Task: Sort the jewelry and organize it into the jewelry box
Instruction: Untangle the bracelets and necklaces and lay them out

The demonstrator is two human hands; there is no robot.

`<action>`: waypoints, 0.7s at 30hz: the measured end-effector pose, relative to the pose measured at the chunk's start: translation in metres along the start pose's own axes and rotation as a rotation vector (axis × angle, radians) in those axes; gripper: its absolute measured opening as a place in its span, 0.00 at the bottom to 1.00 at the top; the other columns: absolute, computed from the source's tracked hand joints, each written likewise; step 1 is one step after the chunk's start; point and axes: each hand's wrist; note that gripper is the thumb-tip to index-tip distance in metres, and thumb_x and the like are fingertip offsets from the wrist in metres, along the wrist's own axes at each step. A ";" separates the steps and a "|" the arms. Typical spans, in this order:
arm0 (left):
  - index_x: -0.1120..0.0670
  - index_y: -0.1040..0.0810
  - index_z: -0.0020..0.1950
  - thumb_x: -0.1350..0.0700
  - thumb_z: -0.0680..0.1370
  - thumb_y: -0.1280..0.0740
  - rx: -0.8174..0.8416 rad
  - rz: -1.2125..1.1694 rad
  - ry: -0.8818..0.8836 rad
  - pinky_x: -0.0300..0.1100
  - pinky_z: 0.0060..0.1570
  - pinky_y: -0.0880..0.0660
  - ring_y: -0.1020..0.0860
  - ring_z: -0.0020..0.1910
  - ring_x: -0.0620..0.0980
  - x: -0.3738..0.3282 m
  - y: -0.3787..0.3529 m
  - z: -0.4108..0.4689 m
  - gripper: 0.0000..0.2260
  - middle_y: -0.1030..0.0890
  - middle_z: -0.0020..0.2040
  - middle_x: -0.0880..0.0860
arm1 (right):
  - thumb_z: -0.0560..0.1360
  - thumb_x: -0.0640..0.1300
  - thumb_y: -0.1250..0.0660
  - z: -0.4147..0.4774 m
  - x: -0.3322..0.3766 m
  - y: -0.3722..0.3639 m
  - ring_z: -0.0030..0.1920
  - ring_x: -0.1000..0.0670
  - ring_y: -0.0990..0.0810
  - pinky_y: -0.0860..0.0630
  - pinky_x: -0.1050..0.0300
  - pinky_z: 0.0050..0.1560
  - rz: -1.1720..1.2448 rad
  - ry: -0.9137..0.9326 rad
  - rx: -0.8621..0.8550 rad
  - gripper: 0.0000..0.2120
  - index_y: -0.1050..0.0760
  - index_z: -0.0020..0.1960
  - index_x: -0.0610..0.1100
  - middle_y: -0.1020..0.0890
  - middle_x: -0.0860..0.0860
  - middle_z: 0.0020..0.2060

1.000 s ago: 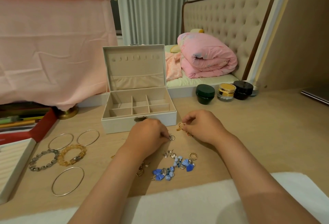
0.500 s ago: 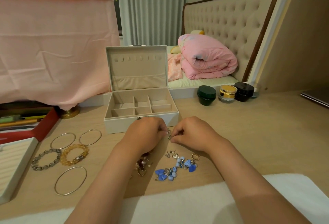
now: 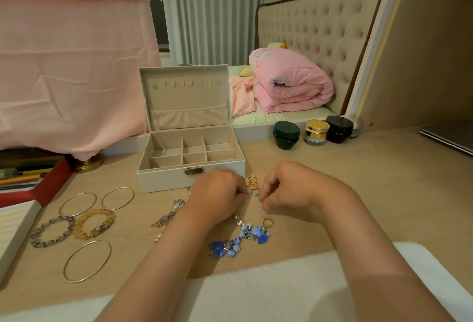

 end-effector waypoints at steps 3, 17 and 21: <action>0.43 0.18 0.51 0.48 0.79 0.34 0.023 -0.004 -0.006 0.40 0.42 0.29 0.23 0.50 0.45 -0.002 -0.004 0.002 0.06 0.21 0.50 0.43 | 0.68 0.46 0.19 0.000 -0.003 -0.002 0.48 0.57 0.19 0.22 0.53 0.57 -0.017 -0.039 0.130 0.06 0.13 0.43 0.53 0.14 0.59 0.41; 0.44 0.18 0.54 0.45 0.78 0.31 0.057 -0.061 0.029 0.39 0.41 0.32 0.23 0.50 0.45 -0.004 -0.006 0.005 0.07 0.22 0.48 0.42 | 0.75 0.52 0.29 0.020 -0.020 -0.009 0.48 0.54 0.22 0.23 0.55 0.48 -0.124 -0.054 -0.314 0.04 0.19 0.49 0.56 0.20 0.59 0.45; 0.43 0.19 0.59 0.51 0.79 0.34 0.072 -0.150 0.070 0.41 0.49 0.24 0.22 0.51 0.42 0.008 0.004 0.002 0.10 0.18 0.52 0.41 | 0.74 0.57 0.29 0.023 -0.009 -0.024 0.55 0.52 0.27 0.26 0.52 0.55 -0.109 0.119 -0.341 0.09 0.18 0.54 0.59 0.24 0.56 0.53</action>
Point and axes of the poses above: each hand's wrist, its own z-axis towards the middle knuckle, its own y-axis out of the back of the hand, x = y × z
